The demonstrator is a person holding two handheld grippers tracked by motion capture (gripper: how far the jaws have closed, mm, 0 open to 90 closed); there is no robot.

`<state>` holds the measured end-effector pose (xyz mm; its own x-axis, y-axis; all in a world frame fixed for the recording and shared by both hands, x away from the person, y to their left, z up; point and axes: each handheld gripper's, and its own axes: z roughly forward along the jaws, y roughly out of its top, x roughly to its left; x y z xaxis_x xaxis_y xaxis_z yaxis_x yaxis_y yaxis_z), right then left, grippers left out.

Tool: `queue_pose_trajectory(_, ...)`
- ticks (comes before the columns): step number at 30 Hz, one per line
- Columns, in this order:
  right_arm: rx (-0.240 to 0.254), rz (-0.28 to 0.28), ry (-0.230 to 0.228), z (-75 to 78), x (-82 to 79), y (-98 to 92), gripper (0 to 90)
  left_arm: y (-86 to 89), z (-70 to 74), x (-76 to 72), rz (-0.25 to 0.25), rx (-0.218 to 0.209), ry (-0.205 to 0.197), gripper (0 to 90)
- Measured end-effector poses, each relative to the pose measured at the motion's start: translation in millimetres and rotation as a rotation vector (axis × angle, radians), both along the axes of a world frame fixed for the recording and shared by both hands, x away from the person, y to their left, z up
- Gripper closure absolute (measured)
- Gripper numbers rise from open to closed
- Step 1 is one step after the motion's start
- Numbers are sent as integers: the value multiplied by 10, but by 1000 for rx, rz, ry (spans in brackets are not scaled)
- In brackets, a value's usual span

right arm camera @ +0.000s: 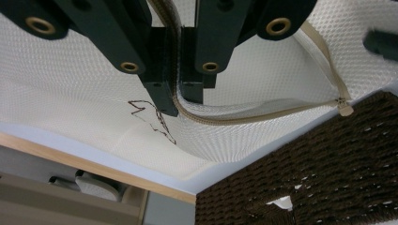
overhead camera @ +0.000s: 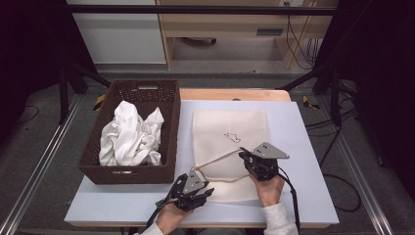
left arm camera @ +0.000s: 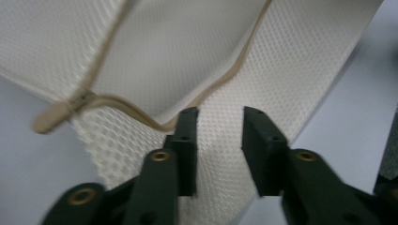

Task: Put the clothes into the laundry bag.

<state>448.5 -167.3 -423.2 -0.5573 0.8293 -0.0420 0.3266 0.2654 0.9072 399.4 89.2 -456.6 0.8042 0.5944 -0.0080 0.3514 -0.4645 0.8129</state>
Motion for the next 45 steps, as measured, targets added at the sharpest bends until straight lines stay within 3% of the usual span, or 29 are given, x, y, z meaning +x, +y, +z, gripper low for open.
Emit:
queue_pose_trajectory(3,-17,-1,1,-21,-4,-5,864,86,130,-18,7,-45,-12,527)
queue_pose_trajectory(7,-10,-3,8,-31,-15,-31,864,207,321,-40,44,-73,-67,411)
queue_pose_trajectory(17,-26,1,8,-44,-23,-13,863,664,755,37,151,-112,-152,321)
queue_pose_trajectory(21,-30,0,16,-41,-23,-12,864,944,961,128,206,-102,-184,268)
queue_pose_trajectory(22,-30,0,16,-41,-23,-12,864,944,961,128,206,-102,-184,263)
queue_pose_trajectory(26,-36,0,18,-45,-22,-12,863,1166,1131,260,269,-46,-236,236)
queue_pose_trajectory(31,-42,2,24,-53,-16,-6,863,1432,1284,487,334,-7,-250,192)
queue_pose_trajectory(35,-49,7,28,-59,-13,1,863,1661,1320,746,396,18,-236,173)
queue_pose_trajectory(41,-53,9,33,-64,-5,-8,863,1899,1245,1094,461,49,-168,119)
queue_pose_trajectory(43,-55,10,35,-67,-4,-9,863,1936,1169,1209,487,110,-164,107)
queue_pose_trajectory(45,-54,11,37,-68,-3,-11,863,1971,1106,1294,501,140,-129,84)
